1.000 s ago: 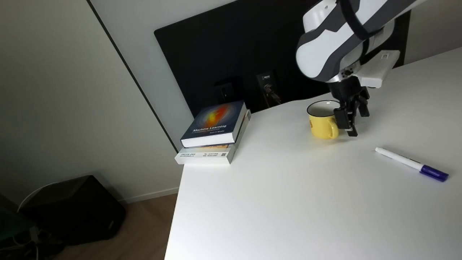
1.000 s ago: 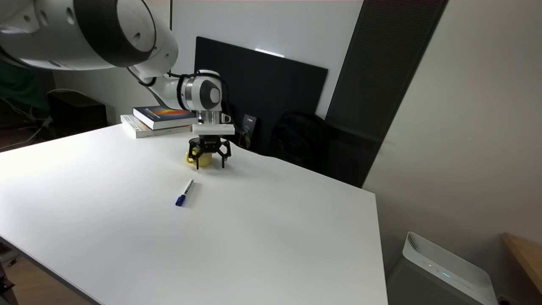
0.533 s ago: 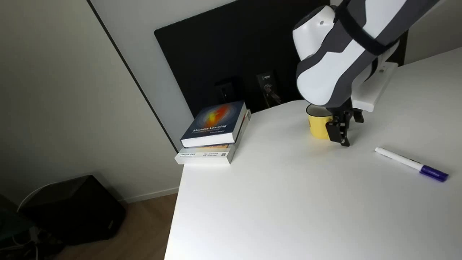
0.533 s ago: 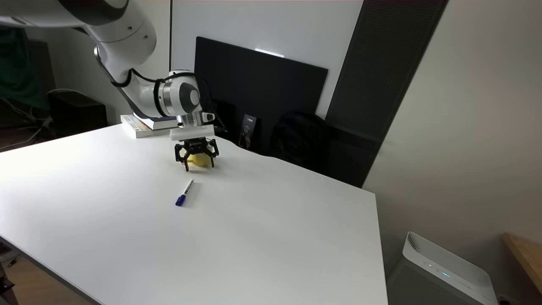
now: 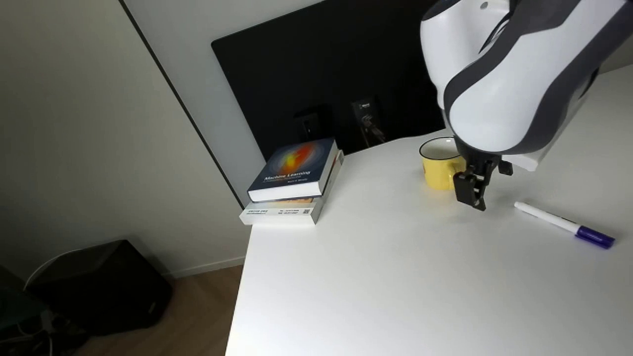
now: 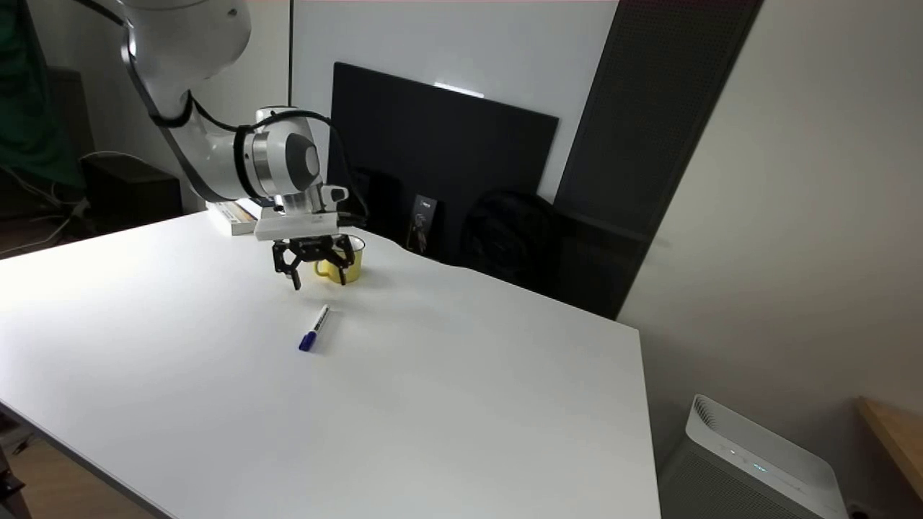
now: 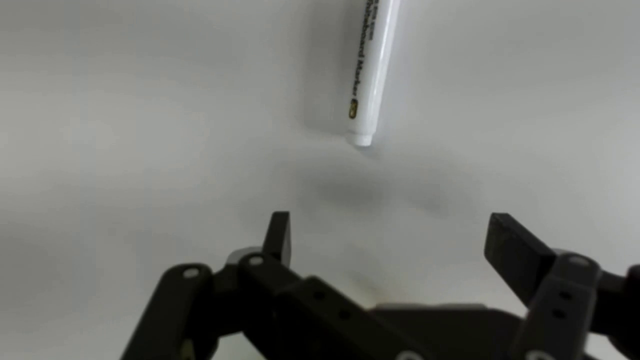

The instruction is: Take the marker out of the mug, put it on the table, then put it back in the mug

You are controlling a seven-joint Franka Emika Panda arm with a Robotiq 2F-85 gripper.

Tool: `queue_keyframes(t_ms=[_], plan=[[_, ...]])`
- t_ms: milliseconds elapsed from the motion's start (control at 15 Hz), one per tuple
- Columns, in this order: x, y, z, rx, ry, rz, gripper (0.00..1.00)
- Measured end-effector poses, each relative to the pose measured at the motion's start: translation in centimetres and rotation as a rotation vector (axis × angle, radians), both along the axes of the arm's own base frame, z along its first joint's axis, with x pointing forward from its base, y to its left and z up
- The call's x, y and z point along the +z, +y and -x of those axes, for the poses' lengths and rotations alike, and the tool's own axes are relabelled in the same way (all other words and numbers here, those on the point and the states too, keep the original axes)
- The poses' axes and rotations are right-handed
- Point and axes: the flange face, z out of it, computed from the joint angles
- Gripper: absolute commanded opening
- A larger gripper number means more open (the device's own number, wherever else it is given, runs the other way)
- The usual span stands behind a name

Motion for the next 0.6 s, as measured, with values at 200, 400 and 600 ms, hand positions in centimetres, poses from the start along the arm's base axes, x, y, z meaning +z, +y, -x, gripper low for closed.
queue_keyframes(t_ms=[200,400,600], plan=[[1.6,-2.5,2.3,-0.038,-0.024,-0.051,1.0],[3.0,-5.4,5.2,-0.071,-0.04,-0.094,1.0],[3.5,-8.5,9.2,-0.107,-0.027,-0.124,1.0]])
